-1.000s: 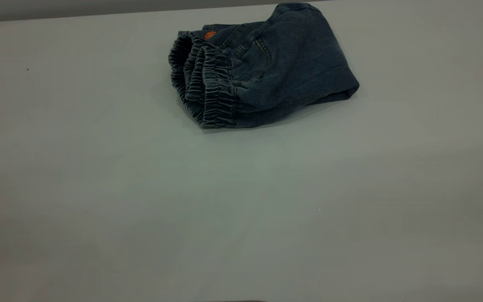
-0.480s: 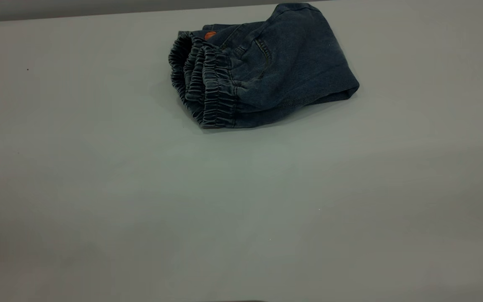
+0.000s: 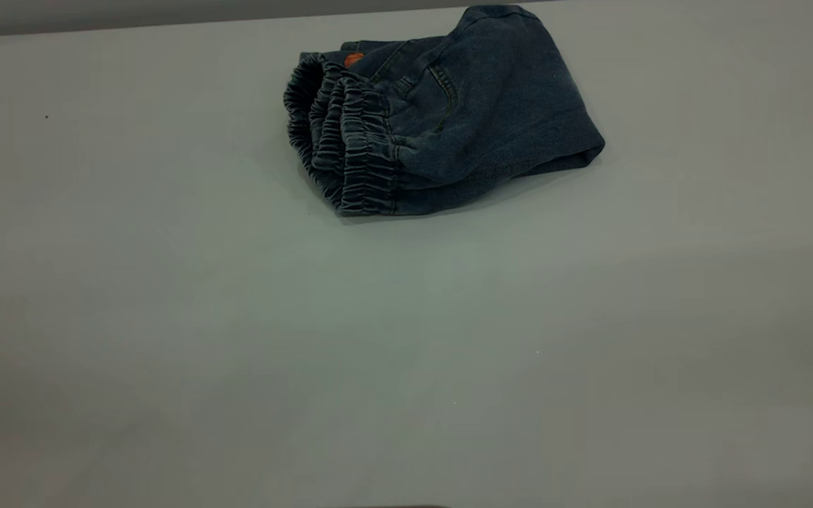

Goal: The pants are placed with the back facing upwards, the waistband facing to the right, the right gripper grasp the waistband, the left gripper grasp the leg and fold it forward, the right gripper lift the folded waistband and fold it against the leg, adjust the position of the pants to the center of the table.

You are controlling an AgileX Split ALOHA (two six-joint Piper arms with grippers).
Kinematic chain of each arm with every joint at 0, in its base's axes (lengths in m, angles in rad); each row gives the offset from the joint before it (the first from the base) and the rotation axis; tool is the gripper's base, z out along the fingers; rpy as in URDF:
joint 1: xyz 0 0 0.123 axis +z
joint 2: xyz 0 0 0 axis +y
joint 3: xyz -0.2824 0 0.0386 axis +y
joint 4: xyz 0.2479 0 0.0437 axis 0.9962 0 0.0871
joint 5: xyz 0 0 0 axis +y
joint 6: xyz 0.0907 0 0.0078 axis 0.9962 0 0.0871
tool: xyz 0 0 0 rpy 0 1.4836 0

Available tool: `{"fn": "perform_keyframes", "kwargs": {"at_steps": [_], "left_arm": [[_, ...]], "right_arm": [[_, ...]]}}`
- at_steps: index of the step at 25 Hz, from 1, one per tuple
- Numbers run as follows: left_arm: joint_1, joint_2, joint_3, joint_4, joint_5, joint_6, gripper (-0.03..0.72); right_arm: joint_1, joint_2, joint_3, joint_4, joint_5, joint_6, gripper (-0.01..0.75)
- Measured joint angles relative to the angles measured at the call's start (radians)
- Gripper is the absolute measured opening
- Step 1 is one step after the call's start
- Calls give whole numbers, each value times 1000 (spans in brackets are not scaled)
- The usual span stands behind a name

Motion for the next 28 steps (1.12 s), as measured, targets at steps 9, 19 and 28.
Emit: {"fn": "perform_keyframes", "kwargs": {"at_steps": [9,19,28], "left_arm": [[326,-109,0,-4,-1,1,461],[540,-296,0,-4,5,1,461],[540,-297,0,-5,6,1,461]], "right_arm": [[0,0,0,0,0,0,580],[0,-38,0,2,0,0,580],[0,-38,0,10,0,0,580]]}}
